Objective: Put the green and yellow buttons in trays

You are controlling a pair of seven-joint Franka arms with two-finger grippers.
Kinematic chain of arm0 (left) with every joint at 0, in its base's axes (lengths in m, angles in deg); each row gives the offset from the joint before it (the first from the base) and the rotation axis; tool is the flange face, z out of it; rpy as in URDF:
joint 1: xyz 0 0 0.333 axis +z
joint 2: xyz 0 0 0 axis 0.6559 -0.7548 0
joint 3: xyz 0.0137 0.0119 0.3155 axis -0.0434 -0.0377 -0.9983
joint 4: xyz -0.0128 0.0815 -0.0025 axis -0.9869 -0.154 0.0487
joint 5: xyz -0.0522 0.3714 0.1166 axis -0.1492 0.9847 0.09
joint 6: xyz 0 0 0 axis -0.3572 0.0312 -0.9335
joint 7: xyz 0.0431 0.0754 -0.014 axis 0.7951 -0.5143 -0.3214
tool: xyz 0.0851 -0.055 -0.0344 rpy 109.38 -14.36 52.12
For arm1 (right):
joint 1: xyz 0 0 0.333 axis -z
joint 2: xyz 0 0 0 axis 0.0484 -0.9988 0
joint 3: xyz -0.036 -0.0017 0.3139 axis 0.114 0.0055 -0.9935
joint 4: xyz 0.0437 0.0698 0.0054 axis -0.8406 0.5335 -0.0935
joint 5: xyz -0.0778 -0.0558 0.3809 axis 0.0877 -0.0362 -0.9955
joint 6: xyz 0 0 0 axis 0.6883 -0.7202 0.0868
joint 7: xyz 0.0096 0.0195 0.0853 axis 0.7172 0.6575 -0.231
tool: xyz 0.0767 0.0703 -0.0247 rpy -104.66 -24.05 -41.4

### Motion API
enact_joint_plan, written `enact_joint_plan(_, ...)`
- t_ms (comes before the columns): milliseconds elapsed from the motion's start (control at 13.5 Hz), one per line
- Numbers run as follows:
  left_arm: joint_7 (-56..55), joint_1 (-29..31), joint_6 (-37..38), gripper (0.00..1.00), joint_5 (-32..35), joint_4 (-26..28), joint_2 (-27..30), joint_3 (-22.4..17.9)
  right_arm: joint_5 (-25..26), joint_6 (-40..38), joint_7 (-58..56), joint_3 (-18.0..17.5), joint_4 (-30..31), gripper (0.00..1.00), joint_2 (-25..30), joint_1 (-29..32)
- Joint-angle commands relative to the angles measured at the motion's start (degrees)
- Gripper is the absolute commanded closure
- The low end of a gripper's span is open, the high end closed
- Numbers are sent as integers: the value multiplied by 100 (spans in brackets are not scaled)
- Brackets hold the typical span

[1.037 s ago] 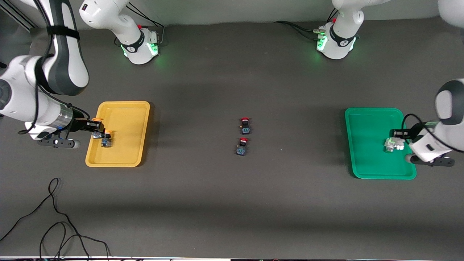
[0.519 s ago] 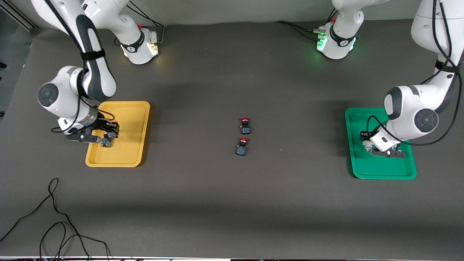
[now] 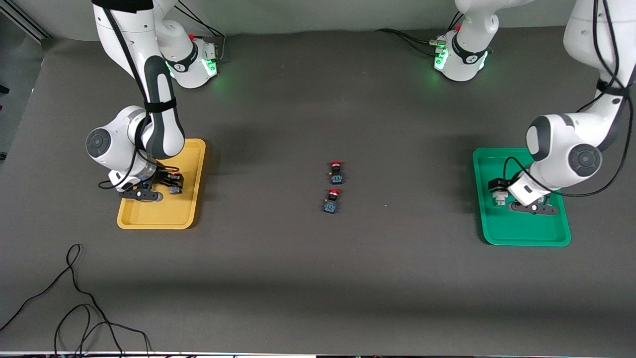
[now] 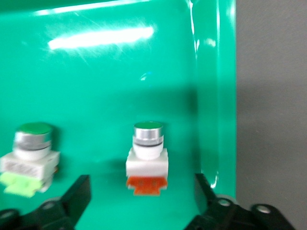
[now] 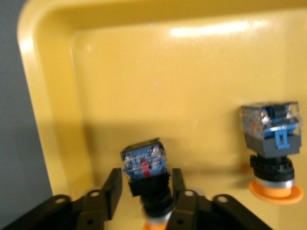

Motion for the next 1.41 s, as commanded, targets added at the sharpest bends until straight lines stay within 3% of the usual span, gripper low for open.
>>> enact_joint_plan(0, 72, -14, 1432, 0, 4, -262, 1092, 96, -145, -259, -63, 111, -185, 0, 86, -69)
enact_joint_plan(74, 72, -23, 2091, 0, -14, -578, 1234, 114, -84, -434, 68, 146, -290, 0, 95, -131)
enact_joint_plan(222, 63, -59, 3305, 0, -67, -1447, 1288, 184, 450, -951, 488, 557, -676, 0, 95, -411)
enact_joint_plan(444, 63, -129, 4678, 0, -67, -2748, 1209, 193, 1347, -2697, 1219, 1120, -1790, 0, 112, -702)
enact_joint_plan(815, -60, -559, 5551, 0, -85, -4156, 999, 184, 1797, -4598, 1229, 1675, -3426, 0, 121, -702)
enact_joint_plan(1037, -60, -683, 5552, 0, -94, -4299, 937, 202, 1990, -5365, 1220, 1904, -4165, 0, 130, -702)
enact_joint_plan(1333, -43, -692, 5552, 0, -94, -4290, 928, 228, 2079, -5534, 1238, 2019, -4449, 0, 340, -650)
